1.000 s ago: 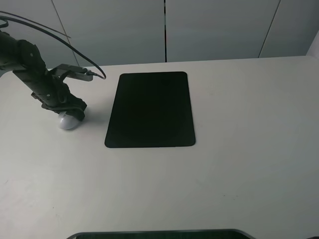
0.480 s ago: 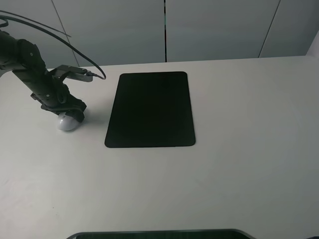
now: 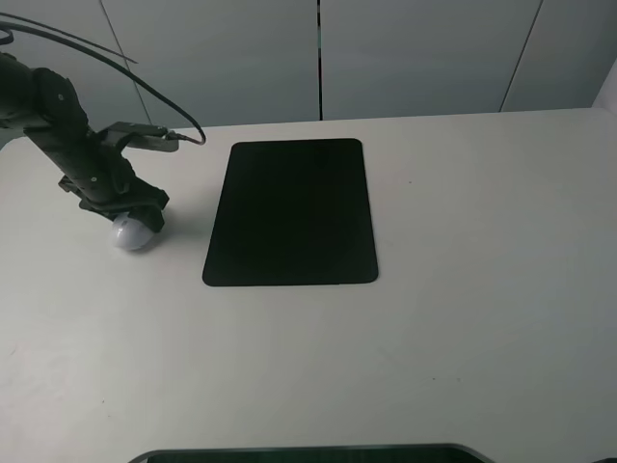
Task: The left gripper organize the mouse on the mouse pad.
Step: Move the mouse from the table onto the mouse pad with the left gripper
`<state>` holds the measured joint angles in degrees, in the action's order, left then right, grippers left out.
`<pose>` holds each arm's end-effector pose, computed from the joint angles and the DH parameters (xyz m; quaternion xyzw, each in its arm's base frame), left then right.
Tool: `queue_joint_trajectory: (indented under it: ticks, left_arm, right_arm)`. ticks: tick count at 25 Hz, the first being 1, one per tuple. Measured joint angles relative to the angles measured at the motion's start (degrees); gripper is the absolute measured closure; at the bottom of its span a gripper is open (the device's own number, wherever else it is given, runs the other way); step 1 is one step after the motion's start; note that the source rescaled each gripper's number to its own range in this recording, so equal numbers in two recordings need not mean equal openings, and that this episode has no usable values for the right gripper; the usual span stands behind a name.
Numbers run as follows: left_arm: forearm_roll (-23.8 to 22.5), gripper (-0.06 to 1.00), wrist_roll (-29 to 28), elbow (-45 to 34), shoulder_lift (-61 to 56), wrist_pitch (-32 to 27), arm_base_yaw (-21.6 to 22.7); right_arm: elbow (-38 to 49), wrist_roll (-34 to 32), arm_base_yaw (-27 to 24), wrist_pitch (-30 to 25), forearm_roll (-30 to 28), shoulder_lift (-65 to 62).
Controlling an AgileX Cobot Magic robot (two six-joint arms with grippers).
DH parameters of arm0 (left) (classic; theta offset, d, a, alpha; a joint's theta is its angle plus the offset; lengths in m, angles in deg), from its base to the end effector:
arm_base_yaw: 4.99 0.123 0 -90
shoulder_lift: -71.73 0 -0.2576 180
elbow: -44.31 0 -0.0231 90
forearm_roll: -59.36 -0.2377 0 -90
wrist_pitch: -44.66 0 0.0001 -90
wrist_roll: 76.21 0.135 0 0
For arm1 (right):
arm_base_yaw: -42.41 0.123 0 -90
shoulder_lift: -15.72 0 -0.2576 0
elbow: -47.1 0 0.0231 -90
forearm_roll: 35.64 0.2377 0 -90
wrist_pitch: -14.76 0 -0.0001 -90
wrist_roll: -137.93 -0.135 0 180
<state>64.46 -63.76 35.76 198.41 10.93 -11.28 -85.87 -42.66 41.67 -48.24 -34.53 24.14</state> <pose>0.3607 -0.0465 0.0448 0.1279 0.9867 -0.0229 0.0975 0.0465 0.0017 0.2502 0.0093 0.8591 0.0090 0.5117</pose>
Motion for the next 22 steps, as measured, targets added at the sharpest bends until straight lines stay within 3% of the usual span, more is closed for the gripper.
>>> queue_joint_trajectory:
  ticks: [9,22]
  left_arm:
    - [0.24,0.94,-0.33,9.95,0.09,-4.95,-3.67]
    - [2.85,0.94,-0.33,26.53,7.22,-11.24,-13.25]
  right_arm:
    - [0.00,0.00,0.00,0.00,0.00,0.00]
    - [0.00,0.00,0.00,0.00,0.00,0.00]
